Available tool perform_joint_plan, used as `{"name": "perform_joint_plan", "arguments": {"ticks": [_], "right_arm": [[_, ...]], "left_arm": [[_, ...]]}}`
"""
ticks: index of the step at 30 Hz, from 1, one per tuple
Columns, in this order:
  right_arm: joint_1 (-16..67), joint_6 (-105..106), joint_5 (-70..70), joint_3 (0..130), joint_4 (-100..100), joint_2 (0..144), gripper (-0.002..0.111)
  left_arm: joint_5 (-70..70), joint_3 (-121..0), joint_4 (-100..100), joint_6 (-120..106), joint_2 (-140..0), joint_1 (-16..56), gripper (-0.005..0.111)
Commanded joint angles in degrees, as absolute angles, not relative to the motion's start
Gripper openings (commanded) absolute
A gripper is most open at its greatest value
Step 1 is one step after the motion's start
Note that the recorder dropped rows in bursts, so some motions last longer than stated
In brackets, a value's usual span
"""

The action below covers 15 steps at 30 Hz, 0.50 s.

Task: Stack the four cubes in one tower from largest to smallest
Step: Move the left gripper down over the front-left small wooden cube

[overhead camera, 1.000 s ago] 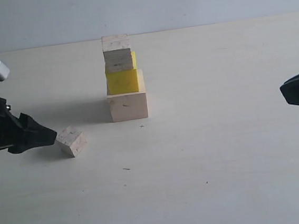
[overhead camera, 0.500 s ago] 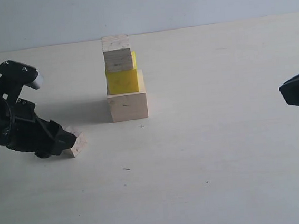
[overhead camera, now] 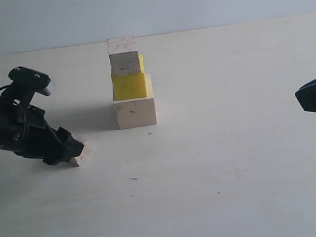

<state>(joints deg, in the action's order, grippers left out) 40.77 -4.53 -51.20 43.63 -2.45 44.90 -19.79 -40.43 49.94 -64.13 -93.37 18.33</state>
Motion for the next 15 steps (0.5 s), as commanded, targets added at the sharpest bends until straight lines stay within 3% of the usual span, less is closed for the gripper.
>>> {"name": "perform_joint_plan", "arguments": {"ticks": [1, 15], "right_arm": [[41.02, -4.12, -50.87, 43.46, -2.35, 44.66, 0.0], [41.02, -4.12, -50.87, 43.46, -2.35, 44.66, 0.0]], "left_arm": [[-18.71, -41.0, 49.77, -64.11, -93.74, 18.8, 0.065], [-18.2, -42.81, 49.77, -64.22, -97.11, 18.8, 0.065]]}}
